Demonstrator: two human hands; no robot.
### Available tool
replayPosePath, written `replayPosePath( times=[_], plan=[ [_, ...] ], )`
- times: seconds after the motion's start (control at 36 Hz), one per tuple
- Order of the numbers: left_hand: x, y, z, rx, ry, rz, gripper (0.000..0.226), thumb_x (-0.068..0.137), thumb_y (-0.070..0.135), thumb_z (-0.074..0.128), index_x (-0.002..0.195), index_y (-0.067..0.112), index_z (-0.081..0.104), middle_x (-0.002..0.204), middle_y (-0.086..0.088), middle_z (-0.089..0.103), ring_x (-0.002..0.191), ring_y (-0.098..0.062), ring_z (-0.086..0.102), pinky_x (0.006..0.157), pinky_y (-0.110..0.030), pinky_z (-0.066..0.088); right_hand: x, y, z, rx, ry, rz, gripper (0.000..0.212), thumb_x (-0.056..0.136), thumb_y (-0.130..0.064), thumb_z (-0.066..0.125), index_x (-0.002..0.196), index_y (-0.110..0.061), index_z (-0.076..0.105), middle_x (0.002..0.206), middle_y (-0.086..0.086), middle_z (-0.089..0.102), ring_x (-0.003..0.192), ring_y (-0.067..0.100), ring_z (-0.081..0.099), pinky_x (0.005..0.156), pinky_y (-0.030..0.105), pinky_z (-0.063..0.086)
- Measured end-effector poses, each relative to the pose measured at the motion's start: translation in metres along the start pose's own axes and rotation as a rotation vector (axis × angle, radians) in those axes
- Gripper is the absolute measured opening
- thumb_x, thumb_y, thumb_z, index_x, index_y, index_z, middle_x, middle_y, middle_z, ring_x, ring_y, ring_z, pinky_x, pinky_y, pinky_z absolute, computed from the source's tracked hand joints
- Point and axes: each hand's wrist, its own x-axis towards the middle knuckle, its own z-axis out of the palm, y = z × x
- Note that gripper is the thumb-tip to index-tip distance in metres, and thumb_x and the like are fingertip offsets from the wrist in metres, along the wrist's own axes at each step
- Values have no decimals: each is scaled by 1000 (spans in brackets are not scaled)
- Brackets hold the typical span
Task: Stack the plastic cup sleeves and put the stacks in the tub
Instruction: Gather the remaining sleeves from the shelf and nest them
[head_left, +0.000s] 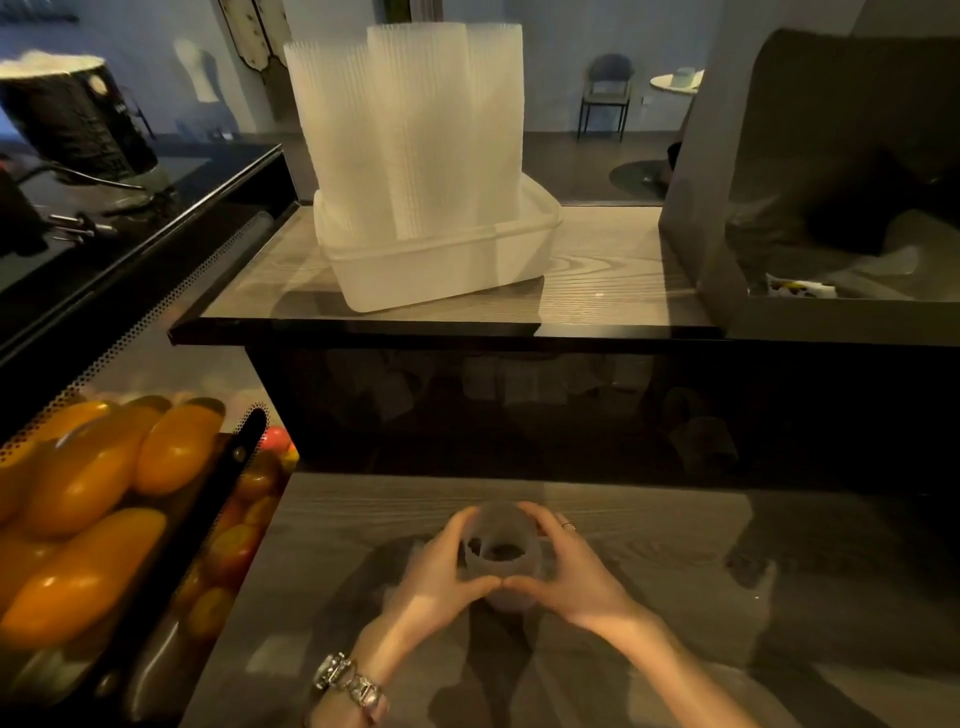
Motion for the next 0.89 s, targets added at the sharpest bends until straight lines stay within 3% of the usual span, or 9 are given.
replayPosePath(
  times=[0.08, 0.17, 0.28, 0.36, 0.5, 0.72, 0.89],
  plan=[
    [-2, -6, 8, -46, -11, -25, 76, 78, 25, 73, 140, 31, 29, 132, 22, 43, 124, 4, 40, 100, -15, 37, 0, 3, 2, -56, 2, 6, 76, 72, -41, 75, 135, -43, 32, 130, -22, 40, 122, 1, 40, 101, 23, 37],
    [0, -8, 14, -47, 1, -48, 76, 78, 25, 72, 137, 38, 26, 115, 37, 36, 108, 20, 34, 85, 1, 33, 1, 4, -1, -57, -16, 22, 76, 69, -41, 76, 131, -47, 33, 124, -25, 40, 120, 0, 42, 98, 20, 36],
    [4, -11, 22, -11, -16, -40, 72, 77, 30, 73, 126, 49, 24, 110, 41, 35, 105, 21, 35, 84, -5, 35, 0, 10, -1, -102, -1, 70, 79, 64, -47, 78, 131, -42, 35, 127, -22, 44, 117, 0, 44, 96, 20, 38],
    [7, -15, 34, 0, -55, -34, 68, 76, 26, 75, 128, 40, 33, 122, 26, 45, 120, 4, 42, 101, -21, 39, -5, 19, 4, -104, -34, 121, 74, 66, -46, 79, 128, -39, 38, 126, -18, 48, 116, 2, 46, 93, 18, 39],
    [10, -21, 44, 4, -16, -27, 66, 71, 32, 77, 125, 39, 39, 116, 25, 50, 113, 5, 48, 95, -14, 40, -7, 28, 9, -34, -51, 143, 65, 68, -42, 78, 119, -42, 39, 118, -20, 48, 113, 0, 46, 93, 17, 39],
    [8, -22, 46, 10, 9, -25, 68, 73, 30, 76, 131, 29, 41, 124, 16, 53, 116, 0, 49, 100, -25, 41, -7, 31, 10, -30, -57, 135, 65, 68, -43, 77, 119, -45, 36, 117, -25, 45, 111, -3, 44, 91, 15, 36],
    [8, -19, 43, 50, -19, -42, 69, 73, 32, 76, 130, 34, 38, 122, 21, 51, 117, 1, 47, 100, -24, 41, -9, 30, 10, -29, -34, 116, 65, 67, -44, 77, 115, -49, 34, 111, -31, 42, 107, -6, 42, 86, 9, 35]
  ],
)
